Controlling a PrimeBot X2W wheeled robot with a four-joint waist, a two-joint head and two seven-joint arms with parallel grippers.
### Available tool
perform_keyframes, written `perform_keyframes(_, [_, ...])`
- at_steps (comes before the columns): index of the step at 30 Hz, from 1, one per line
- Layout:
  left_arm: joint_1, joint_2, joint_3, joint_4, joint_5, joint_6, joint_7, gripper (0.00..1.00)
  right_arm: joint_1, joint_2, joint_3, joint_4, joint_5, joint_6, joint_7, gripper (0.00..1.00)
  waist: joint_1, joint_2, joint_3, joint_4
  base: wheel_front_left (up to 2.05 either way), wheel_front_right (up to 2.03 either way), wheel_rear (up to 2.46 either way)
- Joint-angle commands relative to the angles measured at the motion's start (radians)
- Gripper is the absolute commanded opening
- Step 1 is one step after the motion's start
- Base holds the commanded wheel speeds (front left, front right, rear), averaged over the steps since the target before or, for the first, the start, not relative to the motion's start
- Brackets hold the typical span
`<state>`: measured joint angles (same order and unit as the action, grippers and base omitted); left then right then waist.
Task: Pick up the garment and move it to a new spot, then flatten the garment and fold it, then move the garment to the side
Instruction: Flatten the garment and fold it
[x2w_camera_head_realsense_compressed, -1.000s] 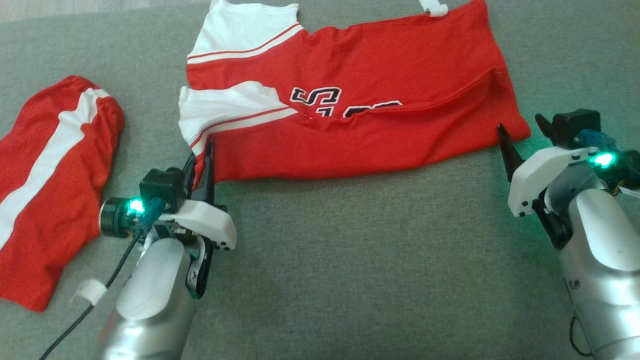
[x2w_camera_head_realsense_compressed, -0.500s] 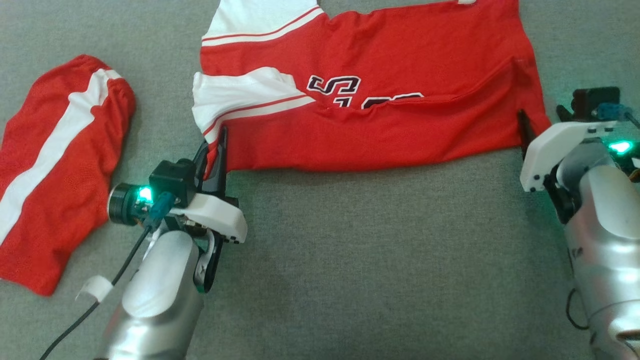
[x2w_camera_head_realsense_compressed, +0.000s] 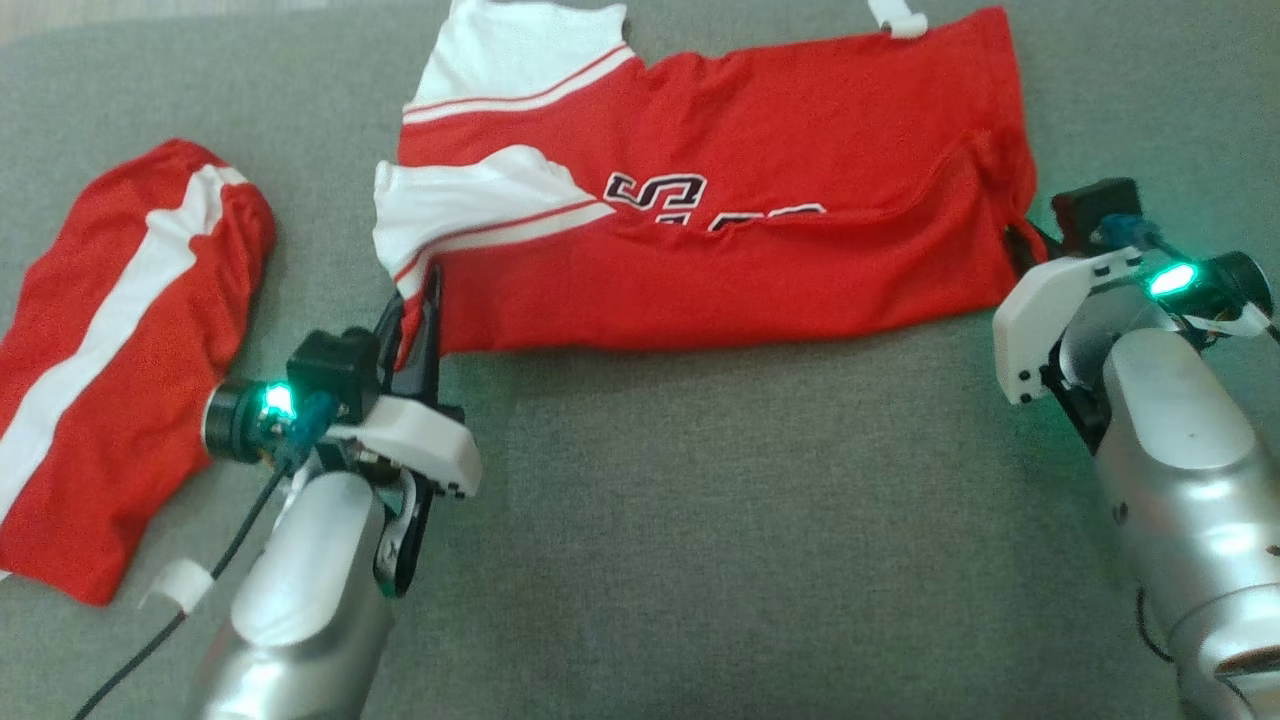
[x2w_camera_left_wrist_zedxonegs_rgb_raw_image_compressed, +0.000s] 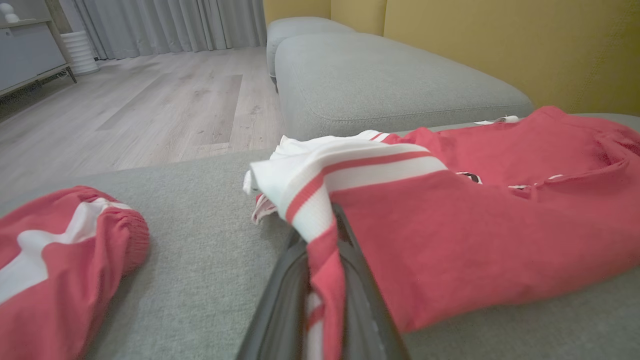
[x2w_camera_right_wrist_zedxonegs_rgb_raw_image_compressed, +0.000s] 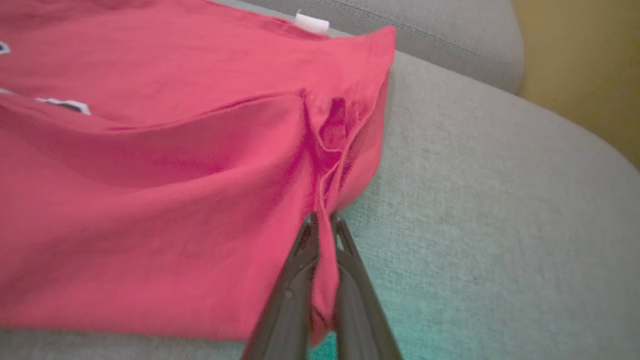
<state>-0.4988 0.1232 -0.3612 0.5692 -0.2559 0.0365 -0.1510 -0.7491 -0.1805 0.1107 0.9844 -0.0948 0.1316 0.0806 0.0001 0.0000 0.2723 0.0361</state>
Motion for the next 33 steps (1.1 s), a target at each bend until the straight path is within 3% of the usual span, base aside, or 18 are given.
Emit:
perform_keyframes(1, [0.003,0.033,0.027,-0.025,-0.007,0.007,-0.008,0.0,-0.035,-0.013,0.037,-0.022,-0.01,-0.001,-0.014,0.0,-0.0001,0.0,-0.021,-0.005,0.0,0.0,0.0])
perform_keyframes(7, [0.041,0.036,0.022,-0.019,-0.018,0.01,-0.007,0.0,-0.006,-0.077,0.143,-0.015,-0.003,-0.001,-0.025,0.0,-0.0001,0.0,-0.076,-0.013,0.0,0.0,0.0])
perform_keyframes(14, [0.109,0.049,0.01,-0.024,-0.031,0.009,-0.002,0.0,0.094,-0.127,0.181,-0.033,0.087,-0.001,-0.014,0.0,-0.0001,0.0,-0.153,-0.03,0.0,0.0,0.0])
perform_keyframes(23, [0.21,0.06,-0.028,-0.067,-0.048,-0.013,0.052,0.0,0.226,-0.121,0.174,-0.135,0.212,-0.001,0.04,0.0,-0.0001,0.0,-0.21,-0.056,0.0,0.0,0.0])
perform_keyframes(30, [0.278,0.072,-0.059,-0.133,-0.055,-0.015,0.112,0.0,0.356,-0.119,0.103,-0.308,0.252,-0.001,0.128,0.0,-0.0001,0.0,-0.22,-0.078,0.0,0.0,0.0])
perform_keyframes(31, [0.28,0.072,-0.062,-0.139,-0.056,-0.015,0.119,0.0,0.367,-0.118,0.088,-0.333,0.249,-0.001,0.14,0.84,-0.0001,0.0,-0.217,-0.08,0.0,0.0,0.0])
perform_keyframes(32, [0.28,0.07,-0.064,-0.144,-0.057,-0.014,0.123,0.0,0.376,-0.115,0.069,-0.358,0.245,-0.001,0.151,1.0,-0.0001,0.0,-0.215,-0.082,0.0,0.0,0.0])
perform_keyframes(33, [0.279,0.069,-0.065,-0.147,-0.058,-0.013,0.128,0.16,0.383,-0.111,0.057,-0.387,0.237,-0.001,0.16,1.0,-0.0001,0.0,-0.212,-0.084,0.0,0.0,0.0])
